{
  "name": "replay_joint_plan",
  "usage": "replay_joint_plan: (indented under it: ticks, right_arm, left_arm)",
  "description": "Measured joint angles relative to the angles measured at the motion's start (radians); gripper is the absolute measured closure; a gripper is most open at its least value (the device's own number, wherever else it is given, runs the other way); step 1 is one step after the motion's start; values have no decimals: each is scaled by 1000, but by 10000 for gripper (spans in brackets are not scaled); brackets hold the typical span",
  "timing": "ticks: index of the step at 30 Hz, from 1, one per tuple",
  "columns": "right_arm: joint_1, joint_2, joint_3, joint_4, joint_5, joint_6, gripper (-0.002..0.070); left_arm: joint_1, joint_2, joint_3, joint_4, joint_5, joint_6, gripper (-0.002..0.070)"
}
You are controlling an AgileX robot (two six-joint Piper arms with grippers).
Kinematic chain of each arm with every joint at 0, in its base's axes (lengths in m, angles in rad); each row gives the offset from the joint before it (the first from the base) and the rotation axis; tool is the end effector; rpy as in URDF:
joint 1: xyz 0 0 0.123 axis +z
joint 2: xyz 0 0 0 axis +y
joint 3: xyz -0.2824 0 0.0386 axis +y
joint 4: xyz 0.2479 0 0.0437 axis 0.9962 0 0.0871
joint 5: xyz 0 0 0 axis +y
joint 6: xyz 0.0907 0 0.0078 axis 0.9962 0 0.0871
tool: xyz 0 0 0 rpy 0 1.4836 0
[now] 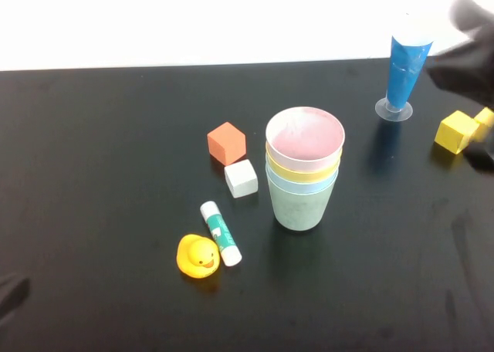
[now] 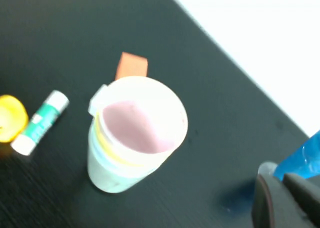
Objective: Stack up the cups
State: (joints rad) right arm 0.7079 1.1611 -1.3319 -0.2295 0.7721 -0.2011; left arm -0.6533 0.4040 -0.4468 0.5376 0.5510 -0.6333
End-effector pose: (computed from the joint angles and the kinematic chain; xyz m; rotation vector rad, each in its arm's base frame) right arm 0.1906 0.1441 0.4393 -0.9721 1.8219 0.0451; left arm 0.0812 -0.0313 0.2931 0.2881 1.9018 -0.2887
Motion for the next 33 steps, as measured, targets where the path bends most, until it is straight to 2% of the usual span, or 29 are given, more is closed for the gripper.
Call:
replay_joint_plan:
  ticks: [6,14,20,30,33]
  right_arm:
    - [0,-278,373,30,-263,1,654]
    - [0,-548,663,109,-508,2,655]
    - [0,-644,730,112,-516,4,656]
    - [0,-648,824,112,-503,4,657]
    - [0,-650,848,112,-446,12,657]
  left_arm:
    - [0,-75,36,266,10,-236,676]
    - [0,-79,37,328,13,-272,676]
    - [0,-79,37,330,13,-274,676]
    - [0,-79,37,331,13,-275,676]
    - [0,-79,37,332,13,-276,676]
